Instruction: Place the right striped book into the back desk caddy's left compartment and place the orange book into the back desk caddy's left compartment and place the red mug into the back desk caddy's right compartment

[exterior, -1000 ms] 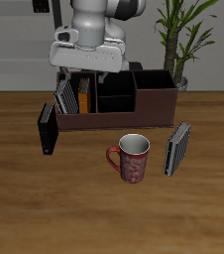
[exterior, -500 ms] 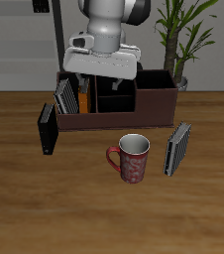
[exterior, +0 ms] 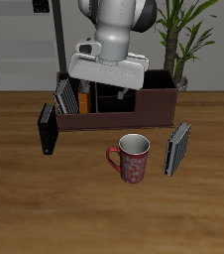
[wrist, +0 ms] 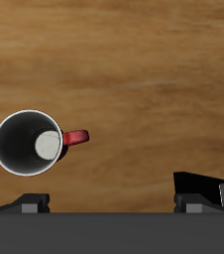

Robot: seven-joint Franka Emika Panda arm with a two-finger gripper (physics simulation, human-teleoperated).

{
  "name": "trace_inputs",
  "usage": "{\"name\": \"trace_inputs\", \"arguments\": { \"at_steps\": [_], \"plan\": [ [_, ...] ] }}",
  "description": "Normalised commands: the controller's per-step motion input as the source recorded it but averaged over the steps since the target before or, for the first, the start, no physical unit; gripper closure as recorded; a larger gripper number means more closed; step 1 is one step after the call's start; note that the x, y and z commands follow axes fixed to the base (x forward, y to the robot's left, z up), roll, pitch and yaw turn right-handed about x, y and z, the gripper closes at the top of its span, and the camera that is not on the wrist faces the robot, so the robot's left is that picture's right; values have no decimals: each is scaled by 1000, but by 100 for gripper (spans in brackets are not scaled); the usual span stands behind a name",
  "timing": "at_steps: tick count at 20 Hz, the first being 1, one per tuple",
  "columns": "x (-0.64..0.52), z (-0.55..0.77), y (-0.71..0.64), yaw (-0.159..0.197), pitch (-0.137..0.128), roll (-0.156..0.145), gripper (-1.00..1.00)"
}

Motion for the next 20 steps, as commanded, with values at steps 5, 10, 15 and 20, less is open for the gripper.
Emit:
{"name": "trace_inputs", "arguments": {
  "at_steps": [5,10,15,20],
  "plan": [
    [252,-204,54,-78,7,-18,-100],
    [108,-191,85,-69,2,-13,-100],
    [20,-160,119,-19,-28,15,-100],
    [18,-252,117,-38,45,102,-100]
  ]
}}
